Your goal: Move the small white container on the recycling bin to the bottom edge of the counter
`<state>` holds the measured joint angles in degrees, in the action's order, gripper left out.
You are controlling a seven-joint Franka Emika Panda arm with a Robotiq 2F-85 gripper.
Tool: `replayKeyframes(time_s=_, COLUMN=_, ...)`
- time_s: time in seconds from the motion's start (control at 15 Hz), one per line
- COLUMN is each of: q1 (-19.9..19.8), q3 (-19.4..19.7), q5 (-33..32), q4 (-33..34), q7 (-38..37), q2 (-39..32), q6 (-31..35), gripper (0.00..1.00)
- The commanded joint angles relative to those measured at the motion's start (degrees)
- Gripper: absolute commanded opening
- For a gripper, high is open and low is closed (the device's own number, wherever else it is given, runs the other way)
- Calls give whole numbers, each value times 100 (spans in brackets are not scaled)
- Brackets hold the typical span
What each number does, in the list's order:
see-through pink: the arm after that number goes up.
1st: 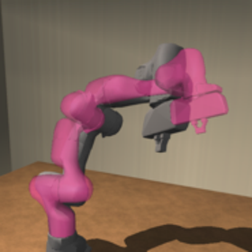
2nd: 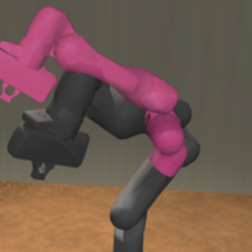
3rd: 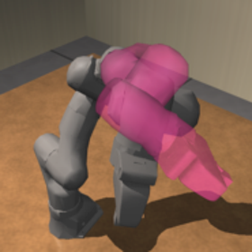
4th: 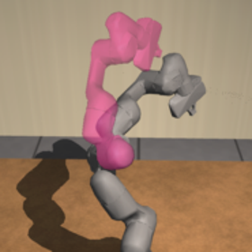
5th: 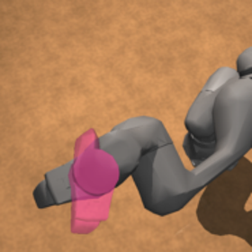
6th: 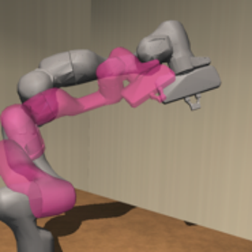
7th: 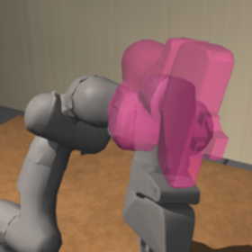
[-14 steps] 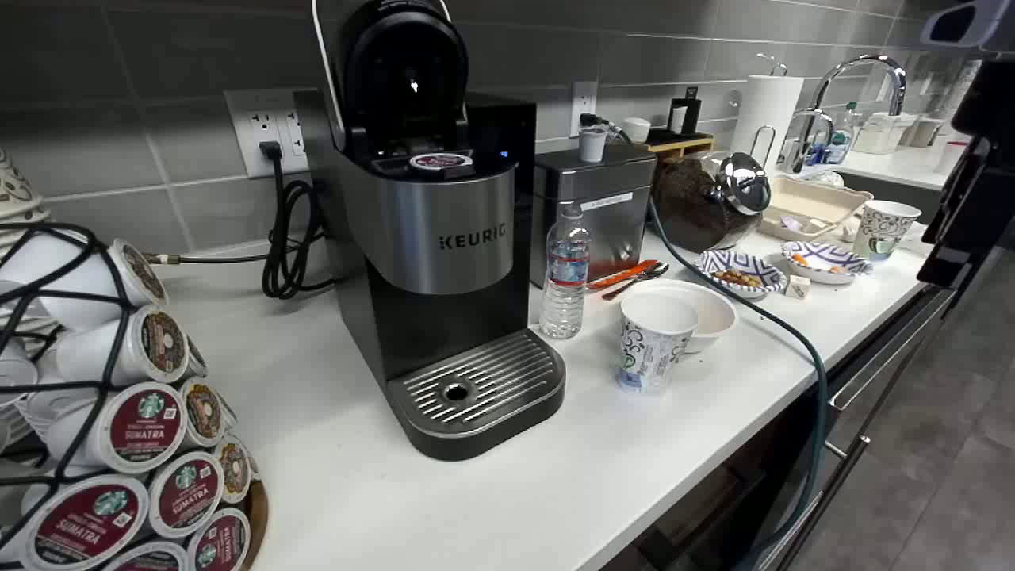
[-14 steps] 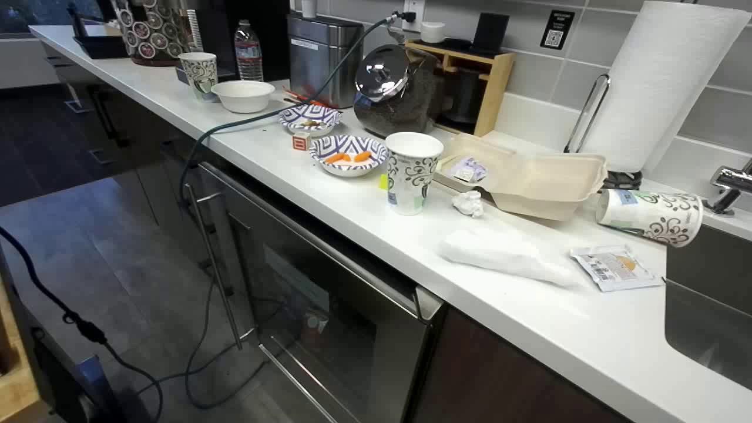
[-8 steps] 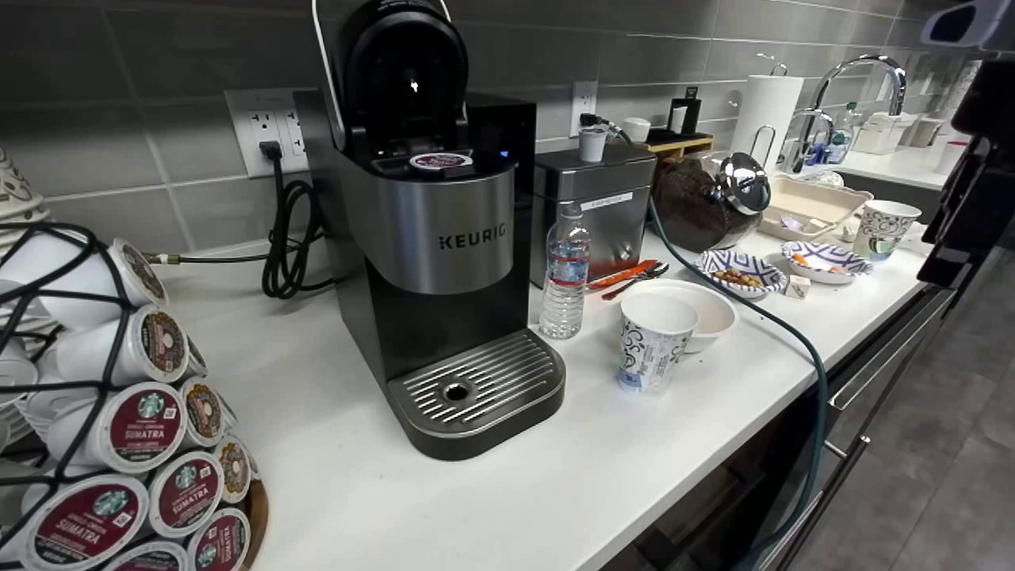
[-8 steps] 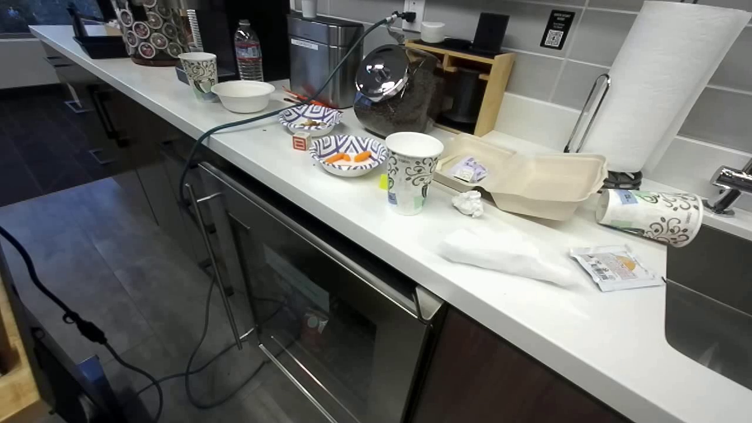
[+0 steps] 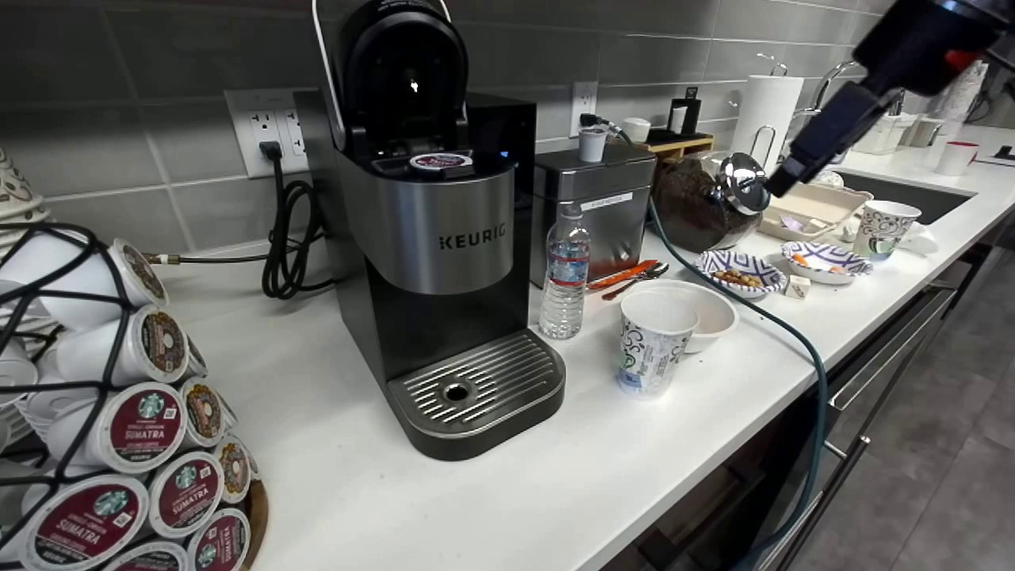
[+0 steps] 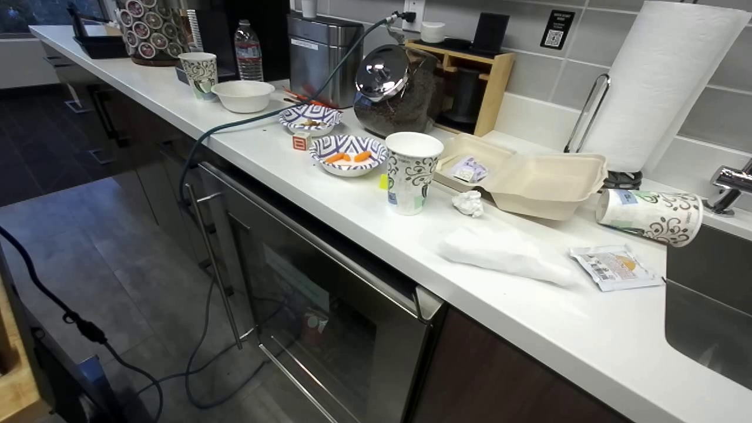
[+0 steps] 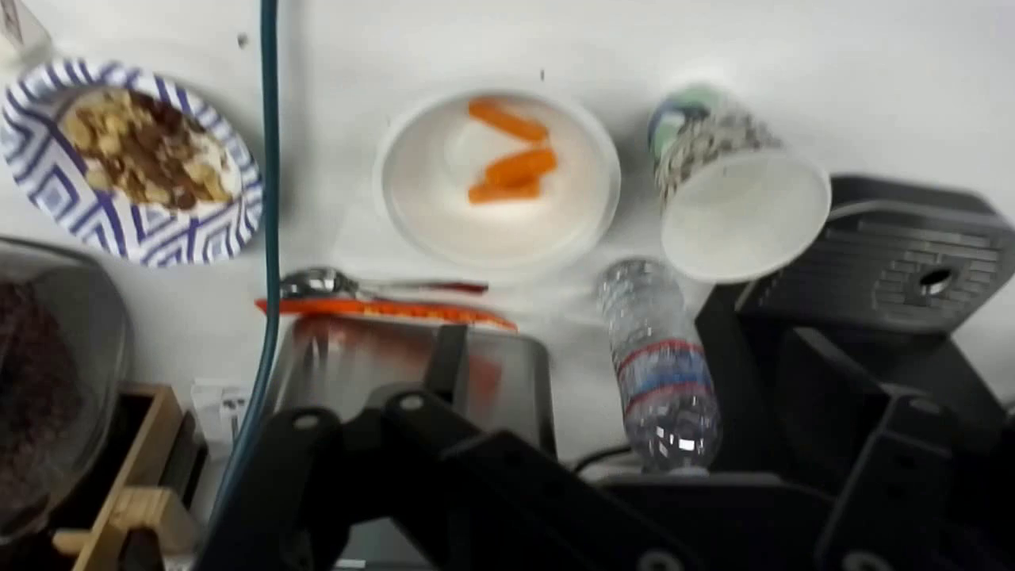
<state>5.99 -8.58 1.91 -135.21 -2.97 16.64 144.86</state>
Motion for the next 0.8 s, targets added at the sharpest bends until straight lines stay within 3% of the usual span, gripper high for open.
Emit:
replayKeyframes(time_s=0.0, q1=-71, q3=48, q5=-54, q4=882, q7=-208, q2=-1021, q6=1322, gripper=100)
replayKeyframes(time_s=0.2, q1=-92, q3=137, q5=-205, q4=1698, q7=101, q2=-1767, q6=1974, gripper=100)
replayKeyframes(time_s=0.73, q1=-58, q3=424, q5=-282, q4=3810, q7=-135, q2=-3254, q6=981, gripper=100)
